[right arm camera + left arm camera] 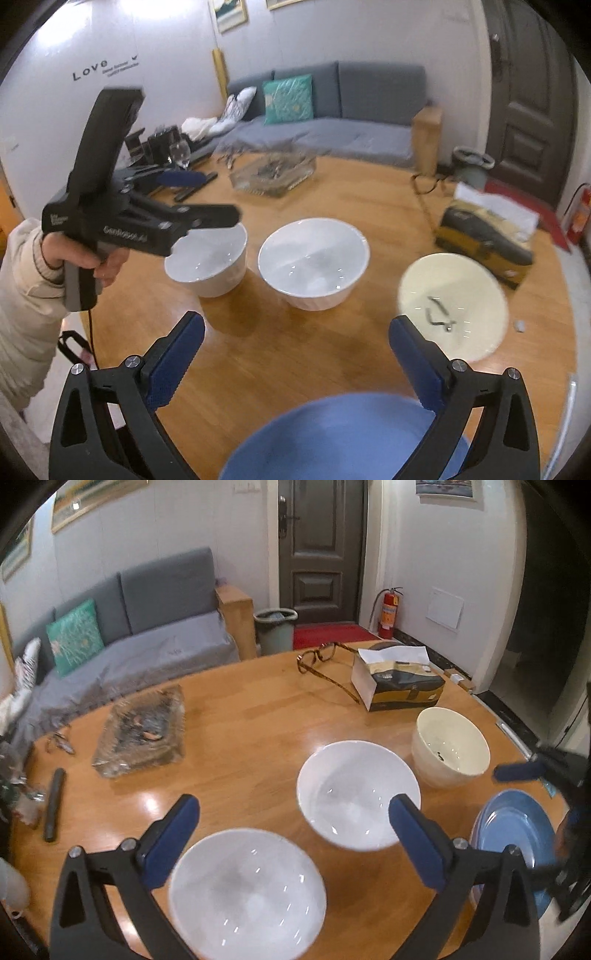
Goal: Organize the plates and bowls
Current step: 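Close both grippers on the rim of a white bowl, then lift the white bowl with both grippers and carry it toward the cream bowl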
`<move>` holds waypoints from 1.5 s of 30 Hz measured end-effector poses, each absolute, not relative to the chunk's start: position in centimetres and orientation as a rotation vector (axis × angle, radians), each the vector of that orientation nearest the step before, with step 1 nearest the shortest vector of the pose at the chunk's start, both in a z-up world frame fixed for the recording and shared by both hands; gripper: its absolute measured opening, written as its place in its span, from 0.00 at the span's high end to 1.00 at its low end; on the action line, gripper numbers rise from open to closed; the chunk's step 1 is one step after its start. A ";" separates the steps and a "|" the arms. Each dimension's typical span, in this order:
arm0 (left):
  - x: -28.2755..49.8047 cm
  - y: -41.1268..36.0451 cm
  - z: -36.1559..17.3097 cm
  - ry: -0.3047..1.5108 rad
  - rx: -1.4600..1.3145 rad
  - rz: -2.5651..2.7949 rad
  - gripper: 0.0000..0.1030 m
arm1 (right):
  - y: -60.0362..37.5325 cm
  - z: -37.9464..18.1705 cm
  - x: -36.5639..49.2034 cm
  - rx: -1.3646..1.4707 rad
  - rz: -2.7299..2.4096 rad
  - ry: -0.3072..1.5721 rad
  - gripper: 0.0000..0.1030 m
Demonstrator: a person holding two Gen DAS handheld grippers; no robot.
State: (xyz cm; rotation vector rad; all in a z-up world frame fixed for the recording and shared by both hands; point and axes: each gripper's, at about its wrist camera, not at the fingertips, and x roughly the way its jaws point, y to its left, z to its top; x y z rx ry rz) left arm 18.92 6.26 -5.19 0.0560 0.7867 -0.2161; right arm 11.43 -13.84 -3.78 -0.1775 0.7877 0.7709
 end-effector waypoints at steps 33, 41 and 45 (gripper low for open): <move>27.1 2.6 -13.1 1.086 0.169 -0.289 0.84 | -6.6 -10.7 18.4 -0.311 0.648 0.925 0.15; 25.0 1.5 -12.7 1.089 0.198 -0.323 0.84 | -7.6 -10.6 16.7 -0.311 0.659 0.945 0.15; 25.0 1.6 -12.7 1.091 0.193 -0.326 0.85 | -7.5 -10.8 16.7 -0.341 0.658 0.938 0.14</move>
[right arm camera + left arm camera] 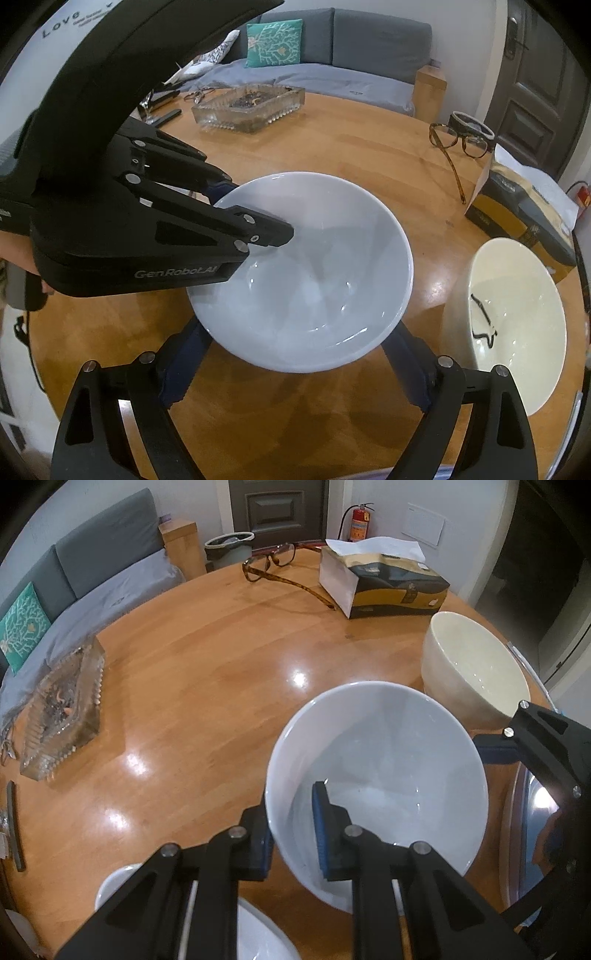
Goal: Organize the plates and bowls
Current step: 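Lift the white bowl with both grippers and carry it toward the cream bowl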
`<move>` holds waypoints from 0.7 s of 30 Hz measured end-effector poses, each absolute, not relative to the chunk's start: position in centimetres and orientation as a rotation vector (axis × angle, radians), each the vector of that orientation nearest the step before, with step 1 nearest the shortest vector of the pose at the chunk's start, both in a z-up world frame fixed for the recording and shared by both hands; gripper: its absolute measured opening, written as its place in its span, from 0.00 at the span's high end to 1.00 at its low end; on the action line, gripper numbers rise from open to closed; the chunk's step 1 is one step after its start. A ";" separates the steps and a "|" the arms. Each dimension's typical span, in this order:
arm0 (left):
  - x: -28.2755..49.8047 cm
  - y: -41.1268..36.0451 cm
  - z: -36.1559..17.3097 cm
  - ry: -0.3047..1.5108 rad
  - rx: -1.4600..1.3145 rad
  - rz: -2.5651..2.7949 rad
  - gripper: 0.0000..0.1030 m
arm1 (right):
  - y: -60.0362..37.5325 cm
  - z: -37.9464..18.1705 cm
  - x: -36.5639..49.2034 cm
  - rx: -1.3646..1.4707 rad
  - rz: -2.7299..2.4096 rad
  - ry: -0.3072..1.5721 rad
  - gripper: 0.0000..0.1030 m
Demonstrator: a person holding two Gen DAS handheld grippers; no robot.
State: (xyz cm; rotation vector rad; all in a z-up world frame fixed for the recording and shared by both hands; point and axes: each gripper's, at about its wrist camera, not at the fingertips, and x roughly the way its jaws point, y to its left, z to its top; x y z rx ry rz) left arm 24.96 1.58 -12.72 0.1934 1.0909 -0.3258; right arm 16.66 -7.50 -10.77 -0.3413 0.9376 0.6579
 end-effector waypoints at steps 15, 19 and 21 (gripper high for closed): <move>24.8 1.6 -12.2 1.068 0.187 -0.328 0.87 | -6.6 -11.4 17.1 -0.402 0.625 0.915 0.12; 24.1 1.4 -10.9 1.045 0.202 -0.319 0.87 | -6.8 -10.7 16.7 -0.400 0.623 0.893 0.12; 23.8 1.4 -9.9 1.027 0.203 -0.309 0.87 | -7.1 -9.8 16.3 -0.390 0.631 0.866 0.12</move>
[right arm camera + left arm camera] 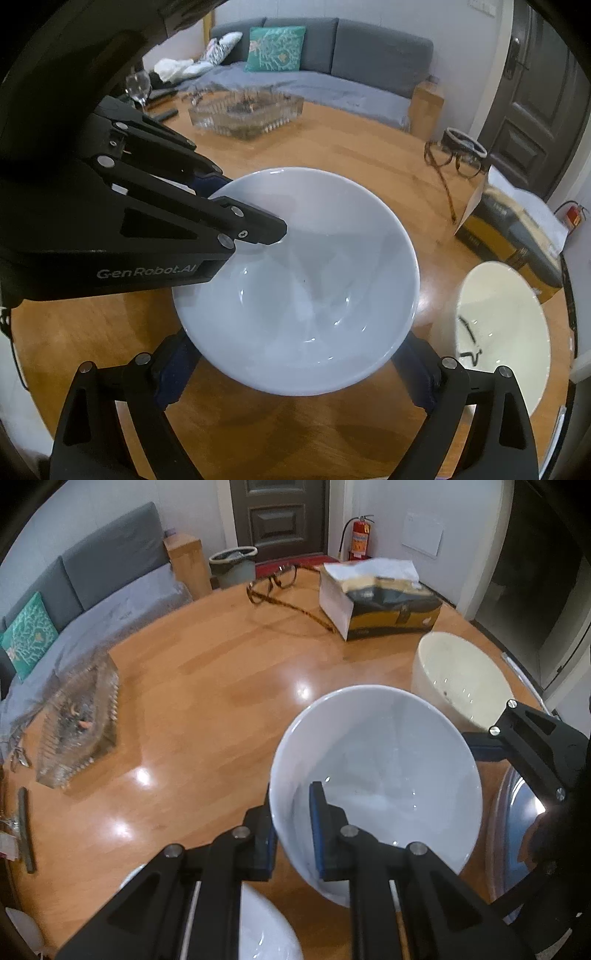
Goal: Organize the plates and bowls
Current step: 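Lift the white bowl with both grippers and carry it toward the cream bowl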
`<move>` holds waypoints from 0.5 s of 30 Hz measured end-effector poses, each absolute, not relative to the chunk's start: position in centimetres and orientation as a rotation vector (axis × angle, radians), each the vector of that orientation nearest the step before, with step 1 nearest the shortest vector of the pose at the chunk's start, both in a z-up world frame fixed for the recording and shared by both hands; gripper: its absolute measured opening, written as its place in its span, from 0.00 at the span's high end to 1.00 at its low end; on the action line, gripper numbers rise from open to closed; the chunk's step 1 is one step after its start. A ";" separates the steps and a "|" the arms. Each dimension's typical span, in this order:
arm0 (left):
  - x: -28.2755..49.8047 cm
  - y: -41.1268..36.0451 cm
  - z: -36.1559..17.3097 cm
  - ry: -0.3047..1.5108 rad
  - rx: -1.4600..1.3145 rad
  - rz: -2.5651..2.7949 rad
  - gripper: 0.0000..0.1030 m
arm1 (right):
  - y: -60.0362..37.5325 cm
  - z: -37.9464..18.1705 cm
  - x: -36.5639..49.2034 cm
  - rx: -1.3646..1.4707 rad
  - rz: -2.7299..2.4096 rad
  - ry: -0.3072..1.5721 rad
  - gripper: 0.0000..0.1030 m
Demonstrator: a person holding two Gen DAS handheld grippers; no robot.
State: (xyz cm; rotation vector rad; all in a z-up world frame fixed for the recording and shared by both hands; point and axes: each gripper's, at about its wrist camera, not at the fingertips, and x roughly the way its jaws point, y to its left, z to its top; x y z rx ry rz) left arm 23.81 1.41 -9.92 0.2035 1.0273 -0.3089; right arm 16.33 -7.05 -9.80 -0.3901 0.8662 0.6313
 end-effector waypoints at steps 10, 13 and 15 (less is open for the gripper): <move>22.9 -0.2 -4.4 0.933 0.208 -0.302 0.87 | -8.7 -5.3 14.9 -0.360 0.618 0.766 0.12; 22.8 -1.5 -3.2 0.909 0.219 -0.310 0.87 | -10.0 -4.3 14.7 -0.346 0.603 0.748 0.12; 23.0 -2.5 -2.5 0.899 0.225 -0.318 0.87 | -10.8 -3.8 14.6 -0.342 0.593 0.739 0.12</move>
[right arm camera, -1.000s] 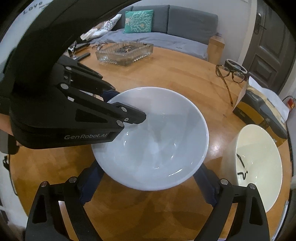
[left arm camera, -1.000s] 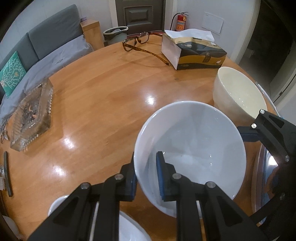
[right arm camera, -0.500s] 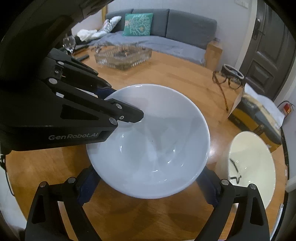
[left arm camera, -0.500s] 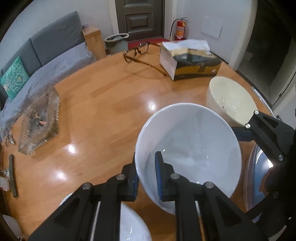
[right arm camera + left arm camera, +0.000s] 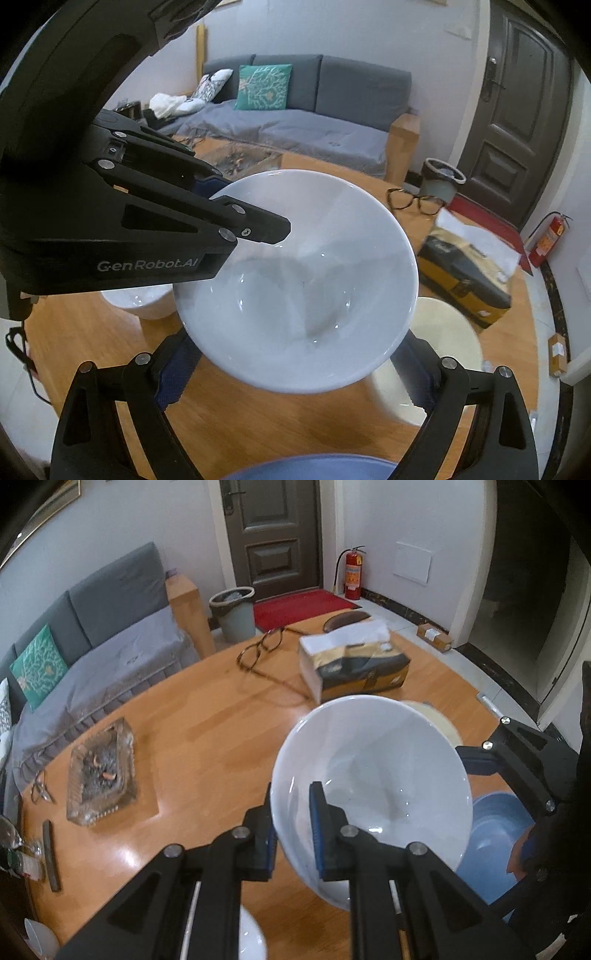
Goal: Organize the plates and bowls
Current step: 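Lift the white bowl with both grippers and carry it toward the cream bowl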
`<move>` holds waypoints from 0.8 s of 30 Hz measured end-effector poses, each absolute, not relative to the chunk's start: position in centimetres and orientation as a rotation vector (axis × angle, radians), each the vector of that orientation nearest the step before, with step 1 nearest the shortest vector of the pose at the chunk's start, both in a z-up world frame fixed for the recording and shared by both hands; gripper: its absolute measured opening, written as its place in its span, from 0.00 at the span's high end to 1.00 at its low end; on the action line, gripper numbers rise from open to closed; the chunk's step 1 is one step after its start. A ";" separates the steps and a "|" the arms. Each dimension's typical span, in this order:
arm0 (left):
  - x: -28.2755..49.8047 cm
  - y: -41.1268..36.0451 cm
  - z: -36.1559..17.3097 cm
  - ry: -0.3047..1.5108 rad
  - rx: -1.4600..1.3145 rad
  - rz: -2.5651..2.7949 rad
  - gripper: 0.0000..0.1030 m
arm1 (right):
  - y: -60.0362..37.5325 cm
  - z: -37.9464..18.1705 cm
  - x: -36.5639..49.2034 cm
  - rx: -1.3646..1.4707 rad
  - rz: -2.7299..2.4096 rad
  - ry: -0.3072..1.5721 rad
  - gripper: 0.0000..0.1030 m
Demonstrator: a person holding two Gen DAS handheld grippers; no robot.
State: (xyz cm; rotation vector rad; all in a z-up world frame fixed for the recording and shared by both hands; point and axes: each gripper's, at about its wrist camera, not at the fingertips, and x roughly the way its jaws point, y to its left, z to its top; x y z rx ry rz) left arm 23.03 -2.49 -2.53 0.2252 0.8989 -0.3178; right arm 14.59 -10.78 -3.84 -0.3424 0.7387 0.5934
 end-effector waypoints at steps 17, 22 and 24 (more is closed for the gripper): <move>26.7 -10.7 -3.4 0.906 0.207 -0.401 0.87 | -18.6 -3.3 16.1 -0.287 0.485 0.755 0.12; 27.7 -12.1 -5.0 0.927 0.212 -0.411 0.87 | -20.1 -4.5 17.1 -0.280 0.471 0.784 0.12; 27.9 -12.3 -5.4 0.935 0.214 -0.410 0.87 | -20.4 -5.0 17.4 -0.279 0.470 0.793 0.12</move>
